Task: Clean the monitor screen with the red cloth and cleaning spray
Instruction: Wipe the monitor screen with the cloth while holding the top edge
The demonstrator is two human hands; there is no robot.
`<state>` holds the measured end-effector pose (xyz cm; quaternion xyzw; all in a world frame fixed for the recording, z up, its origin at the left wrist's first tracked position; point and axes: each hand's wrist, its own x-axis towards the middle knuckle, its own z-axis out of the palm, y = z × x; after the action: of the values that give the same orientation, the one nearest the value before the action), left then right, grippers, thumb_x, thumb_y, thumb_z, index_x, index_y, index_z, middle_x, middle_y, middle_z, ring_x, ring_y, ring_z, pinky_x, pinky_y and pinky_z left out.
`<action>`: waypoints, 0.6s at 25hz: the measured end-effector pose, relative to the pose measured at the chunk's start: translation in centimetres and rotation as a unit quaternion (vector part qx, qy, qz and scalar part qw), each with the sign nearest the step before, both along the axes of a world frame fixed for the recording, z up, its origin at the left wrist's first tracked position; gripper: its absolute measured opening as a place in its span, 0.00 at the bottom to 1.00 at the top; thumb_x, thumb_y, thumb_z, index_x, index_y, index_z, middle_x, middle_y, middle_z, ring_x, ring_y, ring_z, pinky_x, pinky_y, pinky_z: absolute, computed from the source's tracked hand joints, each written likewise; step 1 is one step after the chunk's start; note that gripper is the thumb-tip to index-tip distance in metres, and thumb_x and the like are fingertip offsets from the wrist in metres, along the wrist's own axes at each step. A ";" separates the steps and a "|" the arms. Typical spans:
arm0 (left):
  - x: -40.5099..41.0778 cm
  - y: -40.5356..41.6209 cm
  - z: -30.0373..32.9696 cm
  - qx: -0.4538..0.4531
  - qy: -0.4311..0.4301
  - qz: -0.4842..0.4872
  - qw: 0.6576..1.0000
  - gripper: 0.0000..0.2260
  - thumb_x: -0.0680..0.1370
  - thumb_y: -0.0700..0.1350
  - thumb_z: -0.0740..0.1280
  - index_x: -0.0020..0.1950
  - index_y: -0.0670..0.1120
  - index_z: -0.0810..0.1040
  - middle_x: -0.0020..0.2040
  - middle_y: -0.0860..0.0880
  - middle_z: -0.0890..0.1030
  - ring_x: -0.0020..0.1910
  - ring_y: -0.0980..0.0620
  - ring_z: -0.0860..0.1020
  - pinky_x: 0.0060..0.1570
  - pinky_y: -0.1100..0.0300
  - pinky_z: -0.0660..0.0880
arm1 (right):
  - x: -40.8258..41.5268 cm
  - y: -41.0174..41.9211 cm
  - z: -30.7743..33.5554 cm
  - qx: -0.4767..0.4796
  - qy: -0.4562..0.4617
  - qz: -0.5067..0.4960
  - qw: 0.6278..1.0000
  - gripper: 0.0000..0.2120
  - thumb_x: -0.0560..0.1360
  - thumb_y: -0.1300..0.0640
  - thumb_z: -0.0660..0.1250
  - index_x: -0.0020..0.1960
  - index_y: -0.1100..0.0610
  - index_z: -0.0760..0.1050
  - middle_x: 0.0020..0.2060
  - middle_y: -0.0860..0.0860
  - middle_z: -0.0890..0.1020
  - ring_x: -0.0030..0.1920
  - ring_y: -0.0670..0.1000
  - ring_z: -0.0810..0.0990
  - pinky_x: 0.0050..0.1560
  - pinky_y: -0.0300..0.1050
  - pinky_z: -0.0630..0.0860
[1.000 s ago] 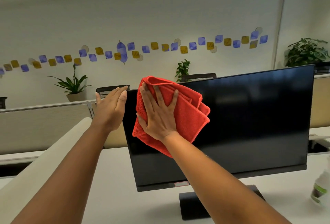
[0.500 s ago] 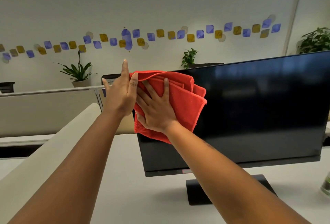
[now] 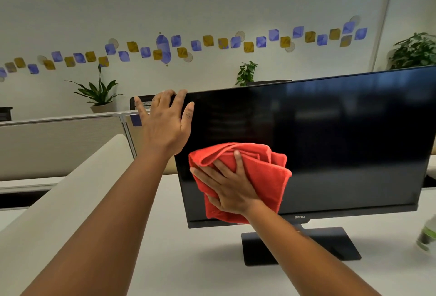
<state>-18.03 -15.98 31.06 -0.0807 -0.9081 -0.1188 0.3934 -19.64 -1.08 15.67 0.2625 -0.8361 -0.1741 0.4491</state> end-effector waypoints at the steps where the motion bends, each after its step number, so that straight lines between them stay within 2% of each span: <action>1: 0.0 0.1 0.0 0.002 0.002 -0.001 1.000 0.21 0.80 0.54 0.48 0.70 0.49 0.62 0.69 0.45 0.67 0.71 0.46 0.59 0.69 0.39 0.37 | 0.1 0.7 0.0 -0.013 0.006 -0.001 1.000 0.31 0.71 0.41 0.52 0.73 0.45 0.54 0.72 0.48 0.64 0.71 0.56 0.56 0.66 0.72 0.41; 4: -0.1 0.6 -0.1 0.007 0.003 -0.006 1.000 0.21 0.80 0.52 0.49 0.71 0.47 0.61 0.72 0.45 0.64 0.74 0.48 0.55 0.69 0.41 0.35 | 0.2 1.9 1.1 -0.087 0.015 -0.025 0.996 0.30 0.70 0.39 0.54 0.71 0.42 0.56 0.71 0.50 0.59 0.71 0.57 0.56 0.61 0.79 0.47; 7: -0.2 1.2 -0.5 0.017 0.004 -0.009 1.000 0.22 0.80 0.51 0.49 0.72 0.45 0.58 0.74 0.45 0.60 0.75 0.49 0.52 0.70 0.43 0.35 | 0.1 1.1 2.4 -0.144 0.005 -0.031 0.989 0.31 0.71 0.40 0.53 0.72 0.43 0.52 0.72 0.51 0.57 0.72 0.58 0.54 0.57 0.80 0.45; 9: -0.2 1.4 -0.7 0.021 0.005 -0.002 1.000 0.22 0.80 0.51 0.49 0.73 0.44 0.57 0.74 0.45 0.60 0.75 0.49 0.51 0.70 0.44 0.35 | 0.0 -0.3 2.6 -0.151 0.000 -0.022 0.988 0.31 0.72 0.41 0.51 0.73 0.44 0.50 0.73 0.51 0.57 0.73 0.58 0.53 0.61 0.79 0.43; 12: -0.4 1.3 -1.0 0.018 0.008 0.006 1.000 0.23 0.80 0.53 0.49 0.73 0.44 0.56 0.75 0.45 0.59 0.75 0.49 0.50 0.70 0.43 0.34 | -0.3 -2.0 2.2 -0.137 -0.014 -0.008 0.990 0.32 0.72 0.41 0.50 0.74 0.47 0.49 0.73 0.50 0.62 0.72 0.56 0.53 0.63 0.75 0.38; 15: -0.6 1.4 -1.2 0.017 0.019 0.012 1.000 0.24 0.80 0.54 0.49 0.73 0.44 0.56 0.75 0.45 0.59 0.75 0.49 0.51 0.70 0.43 0.35 | -0.4 -2.8 1.1 -0.093 -0.031 -0.001 0.995 0.32 0.73 0.41 0.49 0.74 0.49 0.50 0.72 0.48 0.64 0.72 0.55 0.54 0.64 0.74 0.39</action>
<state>-18.62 -14.59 29.82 -0.0651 -0.8990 -0.1283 0.4136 -20.00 -3.84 16.77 0.2242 -0.8622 -0.0876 0.4458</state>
